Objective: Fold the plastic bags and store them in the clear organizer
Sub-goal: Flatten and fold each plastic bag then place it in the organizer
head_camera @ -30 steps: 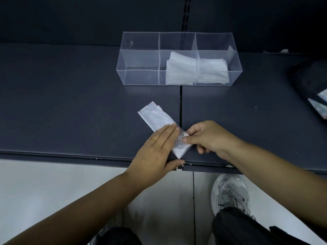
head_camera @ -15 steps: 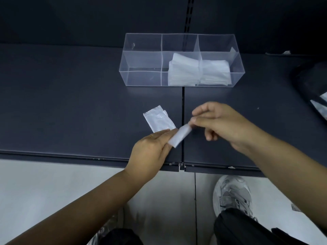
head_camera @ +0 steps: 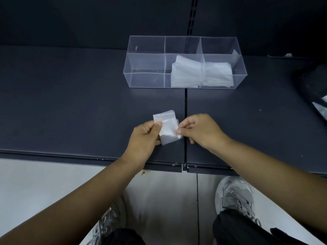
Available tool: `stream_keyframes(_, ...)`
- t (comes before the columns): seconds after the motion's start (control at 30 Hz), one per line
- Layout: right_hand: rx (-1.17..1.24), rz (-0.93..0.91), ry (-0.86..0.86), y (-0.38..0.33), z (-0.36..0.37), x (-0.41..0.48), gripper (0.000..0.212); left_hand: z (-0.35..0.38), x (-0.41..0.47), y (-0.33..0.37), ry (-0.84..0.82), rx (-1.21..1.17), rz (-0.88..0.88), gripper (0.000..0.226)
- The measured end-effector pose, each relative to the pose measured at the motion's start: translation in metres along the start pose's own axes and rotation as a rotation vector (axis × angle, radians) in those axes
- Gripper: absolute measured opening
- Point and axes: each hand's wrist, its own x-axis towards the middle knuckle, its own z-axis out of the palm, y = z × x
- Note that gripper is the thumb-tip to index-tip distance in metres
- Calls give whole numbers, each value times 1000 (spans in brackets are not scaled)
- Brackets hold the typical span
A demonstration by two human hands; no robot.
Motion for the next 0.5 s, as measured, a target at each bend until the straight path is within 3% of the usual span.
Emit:
stream_keyframes(0.07, -14, 11, 28, 0, 2, 0, 12, -3, 7, 2, 77, -7, -14, 20)
stream_keyframes(0.13, -13, 6, 56, 1, 3, -2, 12, -7, 12, 4, 170, 141, 67, 24)
stream_keyframes(0.23, -15, -24, 79, 4, 5, -6, 16, -10, 10, 6, 239, 617, 515, 25)
stream_keyframes(0.33, -11, -38, 87, 7, 7, -10, 16, -6, 12, -5, 84, 990, 910, 20)
stream_keyframes(0.5, -76, -59, 104, 7, 9, -12, 17, -12, 11, -22, -43, 1228, 755, 43)
